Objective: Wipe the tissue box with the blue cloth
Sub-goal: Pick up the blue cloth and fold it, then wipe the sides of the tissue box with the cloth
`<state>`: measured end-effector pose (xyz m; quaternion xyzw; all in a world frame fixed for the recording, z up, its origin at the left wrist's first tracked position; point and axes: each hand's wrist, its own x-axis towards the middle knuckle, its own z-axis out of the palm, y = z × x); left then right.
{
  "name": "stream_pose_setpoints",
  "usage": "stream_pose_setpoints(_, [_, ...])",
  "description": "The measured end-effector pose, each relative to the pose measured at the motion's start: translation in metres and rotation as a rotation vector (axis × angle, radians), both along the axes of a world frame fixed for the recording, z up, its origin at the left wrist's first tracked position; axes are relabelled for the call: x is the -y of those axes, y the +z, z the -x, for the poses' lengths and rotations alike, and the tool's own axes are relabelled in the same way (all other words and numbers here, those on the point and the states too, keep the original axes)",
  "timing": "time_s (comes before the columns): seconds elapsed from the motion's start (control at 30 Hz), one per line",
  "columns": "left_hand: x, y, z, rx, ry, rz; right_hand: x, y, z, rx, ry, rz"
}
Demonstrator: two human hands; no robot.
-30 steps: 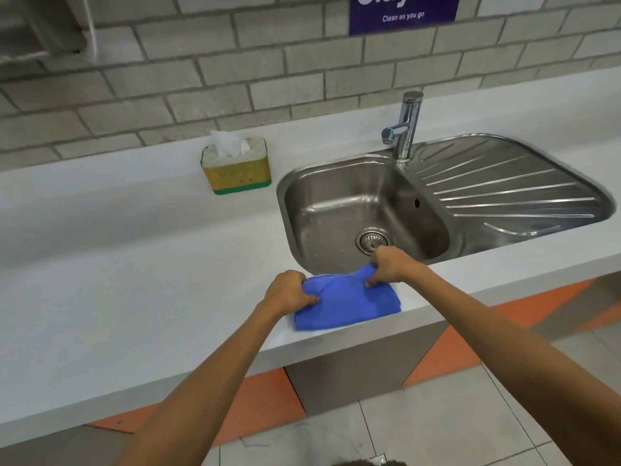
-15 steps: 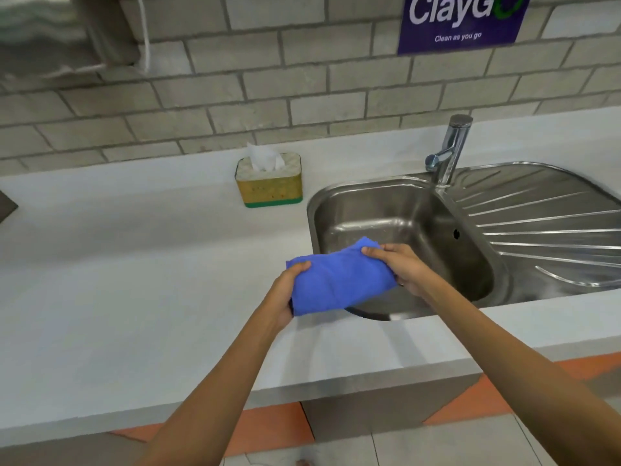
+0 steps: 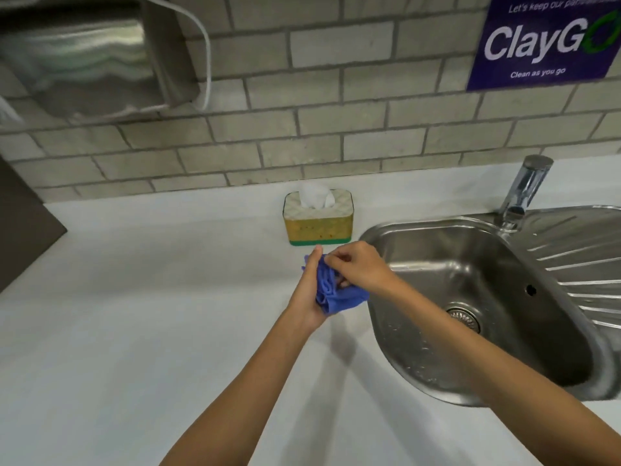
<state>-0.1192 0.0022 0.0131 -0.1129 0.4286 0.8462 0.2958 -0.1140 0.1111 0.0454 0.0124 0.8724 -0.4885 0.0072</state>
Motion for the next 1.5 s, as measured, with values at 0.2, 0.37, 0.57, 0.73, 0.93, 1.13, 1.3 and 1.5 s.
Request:
stream_pose_setpoints(0.2, [0.039, -0.029, 0.047, 0.079, 0.196, 0.342, -0.025, -0.012, 0.051, 0.144, -0.023, 0.266])
stream_pose_setpoints(0.37, [0.063, -0.031, 0.101, -0.018, 0.406, 0.485, -0.067, -0.037, 0.104, 0.066, -0.36, 0.152])
stream_pose_setpoints(0.57, [0.064, -0.026, 0.167, -0.175, 0.465, 0.643, -0.078, -0.063, 0.158, 0.157, -0.369, 0.19])
stream_pose_setpoints(0.73, [0.049, -0.033, 0.194, -0.267, 0.406, 0.78, -0.071, -0.08, 0.167, 0.035, -0.318, 0.192])
stream_pose_setpoints(0.93, [0.043, -0.036, 0.193, -0.38, 0.334, 0.892, -0.063, -0.078, 0.155, -0.021, -0.243, 0.158])
stream_pose_setpoints(1.13, [0.056, -0.034, 0.17, -0.41, 0.311, 0.903, -0.054, -0.076, 0.125, -0.017, -0.241, 0.245])
stream_pose_setpoints(1.3, [0.072, -0.033, 0.129, -0.407, 0.328, 0.926, -0.045, -0.079, 0.088, -0.059, -0.263, 0.368])
stream_pose_setpoints(1.5, [0.093, -0.033, 0.077, -0.49, 0.398, 0.961, -0.031, -0.09, 0.044, -0.137, -0.259, 0.301])
